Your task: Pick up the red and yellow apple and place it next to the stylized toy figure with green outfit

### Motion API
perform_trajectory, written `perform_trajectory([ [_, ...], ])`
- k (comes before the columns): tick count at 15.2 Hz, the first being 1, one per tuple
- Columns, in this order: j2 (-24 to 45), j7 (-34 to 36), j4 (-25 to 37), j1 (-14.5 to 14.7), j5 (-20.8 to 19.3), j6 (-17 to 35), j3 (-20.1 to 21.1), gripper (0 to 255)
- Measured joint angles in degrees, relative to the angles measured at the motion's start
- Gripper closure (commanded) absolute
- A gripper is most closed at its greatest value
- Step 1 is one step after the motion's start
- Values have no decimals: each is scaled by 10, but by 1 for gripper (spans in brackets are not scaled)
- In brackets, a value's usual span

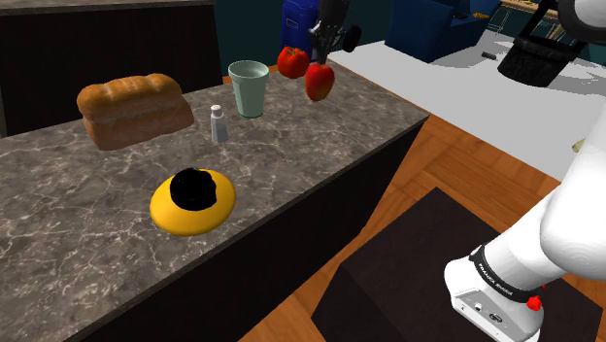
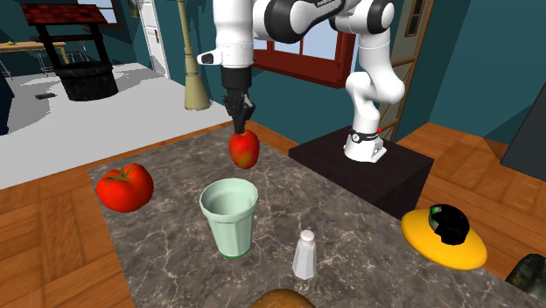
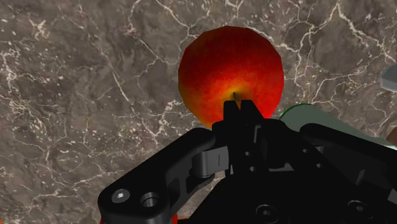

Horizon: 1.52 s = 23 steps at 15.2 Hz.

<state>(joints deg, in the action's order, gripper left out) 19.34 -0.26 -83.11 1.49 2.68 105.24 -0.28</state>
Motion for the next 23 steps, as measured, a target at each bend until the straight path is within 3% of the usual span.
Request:
perform_trajectory([
  [14, 13, 5, 127, 0, -1, -114, 0, 255],
  [23, 58, 9, 272, -1, -1, -213, 1, 255],
])
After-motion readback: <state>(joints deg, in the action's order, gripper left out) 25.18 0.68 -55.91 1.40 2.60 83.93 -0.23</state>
